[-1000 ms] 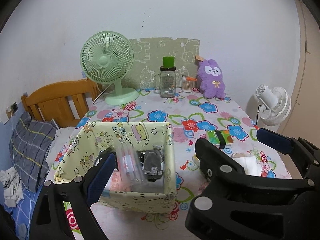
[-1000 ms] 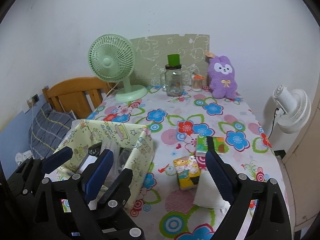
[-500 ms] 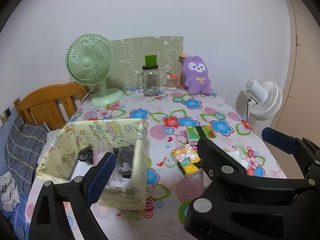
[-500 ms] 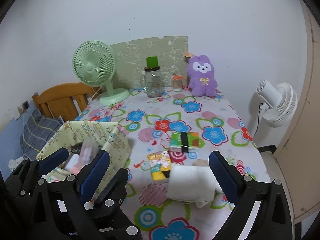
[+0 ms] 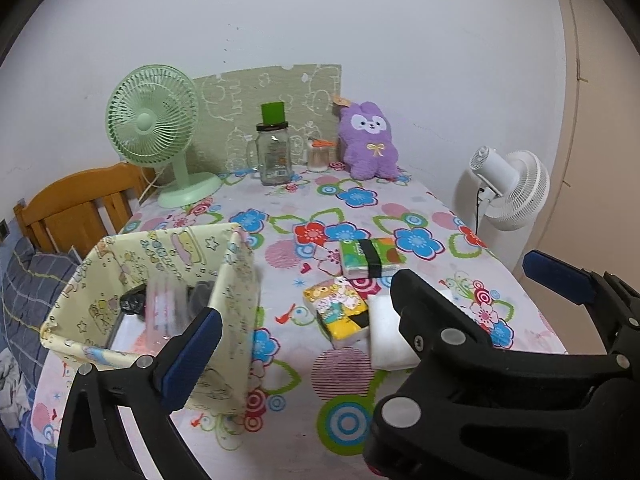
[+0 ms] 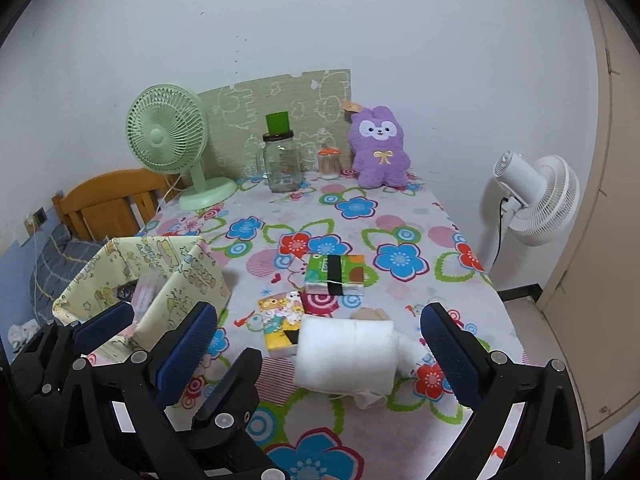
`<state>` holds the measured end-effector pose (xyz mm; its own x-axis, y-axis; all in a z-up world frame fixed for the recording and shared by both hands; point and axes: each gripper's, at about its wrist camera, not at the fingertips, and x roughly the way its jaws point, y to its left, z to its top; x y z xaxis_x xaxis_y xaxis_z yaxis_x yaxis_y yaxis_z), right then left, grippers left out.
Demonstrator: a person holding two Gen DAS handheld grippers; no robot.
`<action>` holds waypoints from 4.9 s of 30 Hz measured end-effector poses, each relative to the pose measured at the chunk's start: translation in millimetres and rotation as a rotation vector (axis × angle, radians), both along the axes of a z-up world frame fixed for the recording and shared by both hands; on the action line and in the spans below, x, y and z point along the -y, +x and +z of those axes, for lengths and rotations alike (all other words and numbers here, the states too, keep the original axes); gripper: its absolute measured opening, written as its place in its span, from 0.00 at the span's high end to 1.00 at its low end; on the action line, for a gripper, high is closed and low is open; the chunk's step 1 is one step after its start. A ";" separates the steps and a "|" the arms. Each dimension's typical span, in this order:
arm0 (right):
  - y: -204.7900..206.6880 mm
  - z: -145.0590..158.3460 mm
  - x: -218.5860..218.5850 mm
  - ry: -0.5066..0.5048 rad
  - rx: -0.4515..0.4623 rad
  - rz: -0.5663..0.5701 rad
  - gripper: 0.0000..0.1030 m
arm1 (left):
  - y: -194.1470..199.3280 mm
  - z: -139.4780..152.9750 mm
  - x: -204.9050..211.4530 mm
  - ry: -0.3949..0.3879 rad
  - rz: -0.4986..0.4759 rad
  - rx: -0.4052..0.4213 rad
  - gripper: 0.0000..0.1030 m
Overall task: Organize soft objects
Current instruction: 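Reach the right tool to the white folded cloth and grasp it, then grasp the yellow cartoon tissue pack with the left tool while the right tool holds the cloth, then carry the white cloth and yellow pack with both tools over the box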
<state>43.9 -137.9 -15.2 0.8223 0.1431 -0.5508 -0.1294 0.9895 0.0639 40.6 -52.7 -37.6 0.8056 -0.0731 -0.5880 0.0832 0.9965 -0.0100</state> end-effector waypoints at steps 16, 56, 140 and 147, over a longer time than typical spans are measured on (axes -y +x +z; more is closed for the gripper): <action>19.7 -27.1 34.7 0.019 -0.051 -0.026 0.00 | 26.1 -28.3 30.2 -0.009 -0.027 -0.084 0.00; 67.2 -92.8 28.4 -0.049 -0.253 0.002 0.71 | 59.7 -80.7 34.0 0.047 -0.064 -0.276 0.02; 53.0 -20.0 31.7 0.016 -0.051 -0.045 0.87 | 60.6 -19.5 26.0 0.028 0.025 -0.125 0.21; 34.5 -2.8 31.6 0.019 -0.026 -0.055 0.87 | 41.8 -0.4 27.1 0.038 0.027 -0.088 0.21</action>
<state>78.4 -169.6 -17.9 0.8144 0.1092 -0.5699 -0.0731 0.9936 0.0859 82.4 -79.8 -38.0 0.7519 -0.0282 -0.6587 0.0567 0.9982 0.0220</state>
